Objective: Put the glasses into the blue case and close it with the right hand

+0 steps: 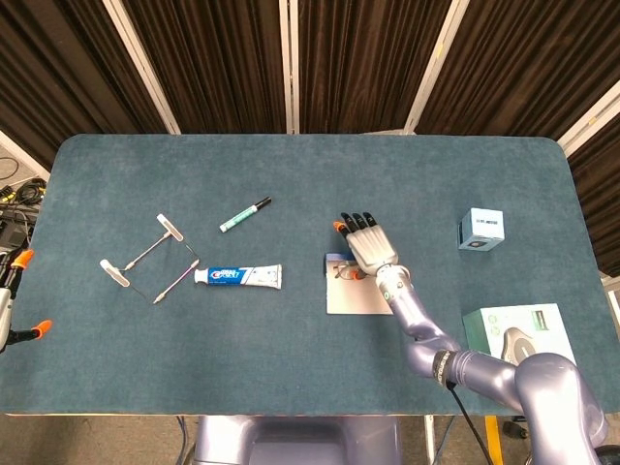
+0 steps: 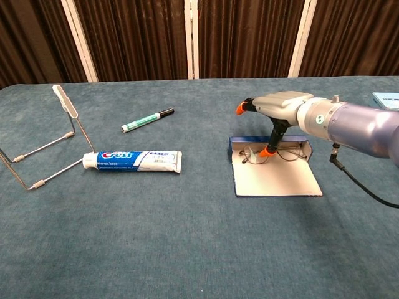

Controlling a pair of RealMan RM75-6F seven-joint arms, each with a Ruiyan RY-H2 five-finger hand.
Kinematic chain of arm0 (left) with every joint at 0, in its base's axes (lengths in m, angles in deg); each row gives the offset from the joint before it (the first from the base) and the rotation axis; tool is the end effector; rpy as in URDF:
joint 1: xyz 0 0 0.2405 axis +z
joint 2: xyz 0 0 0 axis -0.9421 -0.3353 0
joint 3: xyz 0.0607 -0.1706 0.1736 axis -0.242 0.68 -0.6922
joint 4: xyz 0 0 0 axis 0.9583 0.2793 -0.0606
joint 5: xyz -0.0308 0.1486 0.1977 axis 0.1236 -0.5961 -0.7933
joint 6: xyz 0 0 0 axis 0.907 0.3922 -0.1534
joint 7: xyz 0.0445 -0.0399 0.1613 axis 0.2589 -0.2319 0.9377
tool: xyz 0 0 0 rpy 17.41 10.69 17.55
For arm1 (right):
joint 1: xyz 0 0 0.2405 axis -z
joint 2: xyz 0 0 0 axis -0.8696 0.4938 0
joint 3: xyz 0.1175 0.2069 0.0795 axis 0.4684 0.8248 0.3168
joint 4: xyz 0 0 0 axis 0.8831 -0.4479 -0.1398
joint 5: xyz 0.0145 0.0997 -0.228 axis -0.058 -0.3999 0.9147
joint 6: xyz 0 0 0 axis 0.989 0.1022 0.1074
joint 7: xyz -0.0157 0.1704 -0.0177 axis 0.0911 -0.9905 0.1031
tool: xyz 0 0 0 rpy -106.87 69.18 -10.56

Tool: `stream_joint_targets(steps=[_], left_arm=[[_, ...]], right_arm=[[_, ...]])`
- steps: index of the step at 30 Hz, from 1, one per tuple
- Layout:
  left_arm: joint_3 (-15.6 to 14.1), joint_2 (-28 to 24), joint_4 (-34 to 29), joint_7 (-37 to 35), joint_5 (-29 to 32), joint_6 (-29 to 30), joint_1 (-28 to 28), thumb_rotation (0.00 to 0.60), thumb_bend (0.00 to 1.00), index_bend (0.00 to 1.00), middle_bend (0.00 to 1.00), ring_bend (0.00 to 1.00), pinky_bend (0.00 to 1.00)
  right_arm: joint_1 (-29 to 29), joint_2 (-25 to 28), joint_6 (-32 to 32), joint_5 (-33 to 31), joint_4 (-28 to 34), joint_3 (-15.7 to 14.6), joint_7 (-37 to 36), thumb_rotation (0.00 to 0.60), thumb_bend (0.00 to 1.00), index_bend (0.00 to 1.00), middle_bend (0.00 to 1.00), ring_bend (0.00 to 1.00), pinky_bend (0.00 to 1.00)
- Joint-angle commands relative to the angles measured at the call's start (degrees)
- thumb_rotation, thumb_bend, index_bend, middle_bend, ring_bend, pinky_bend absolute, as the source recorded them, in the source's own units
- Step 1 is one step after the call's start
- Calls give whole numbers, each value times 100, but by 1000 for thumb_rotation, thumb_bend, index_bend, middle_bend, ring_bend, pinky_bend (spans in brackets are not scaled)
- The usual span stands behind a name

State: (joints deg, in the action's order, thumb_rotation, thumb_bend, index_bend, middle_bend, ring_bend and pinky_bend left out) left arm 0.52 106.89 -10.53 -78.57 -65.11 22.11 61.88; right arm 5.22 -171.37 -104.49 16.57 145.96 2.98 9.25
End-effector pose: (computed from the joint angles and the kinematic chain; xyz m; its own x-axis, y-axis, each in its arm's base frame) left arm -0.3436 0.2411 0.1373 0.4670 0.0797 0.8807 0.8714 0.1278 -0.4736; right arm -0.1344 -0.4539 -0.1040 0.5789 -0.2768 0.7669 -0.8058 -0.3379 0.4863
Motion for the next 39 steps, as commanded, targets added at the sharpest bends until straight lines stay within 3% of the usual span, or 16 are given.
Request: stream_joint_targets(steps=[1, 6, 14, 19, 25, 30, 39], left_arm=[[-2, 0, -2, 3, -3, 1, -1, 600, 0, 0, 0, 0, 0], [-12, -1, -11, 1, -27, 23, 7, 600, 0, 0, 0, 0, 0], [-34, 4, -20, 16, -74, 36, 6, 600, 0, 0, 0, 0, 0], [-68, -16, -70, 4, -190, 123, 37, 600, 0, 0, 0, 0, 0], [-117, -32, -130, 12, -326, 221, 77, 600, 0, 0, 0, 0, 0], [-154, -33, -184, 62, -434, 292, 100, 600, 0, 0, 0, 0, 0], [-178, -22, -240, 139, -489, 341, 119, 600, 0, 0, 0, 0, 0]], right_arm=[[13, 6, 11, -28, -73, 29, 5, 600, 82, 133, 0, 0, 0], [50, 54, -47, -55, -66, 111, -20, 600, 82, 135, 0, 0, 0], [264, 602, -421, 424, 956, -14, -19, 600, 83, 138, 0, 0, 0], [593, 1181, -787, 872, 2059, -362, 121, 600, 83, 141, 0, 0, 0], [909, 1472, -1046, 1210, 2621, -749, 261, 600, 85, 151, 0, 0, 0], [1070, 1511, -1127, 1405, 2720, -952, 317, 600, 84, 161, 0, 0, 0], [1206, 1220, -1123, 1550, 2309, -992, 215, 600, 85, 191, 0, 0, 0]])
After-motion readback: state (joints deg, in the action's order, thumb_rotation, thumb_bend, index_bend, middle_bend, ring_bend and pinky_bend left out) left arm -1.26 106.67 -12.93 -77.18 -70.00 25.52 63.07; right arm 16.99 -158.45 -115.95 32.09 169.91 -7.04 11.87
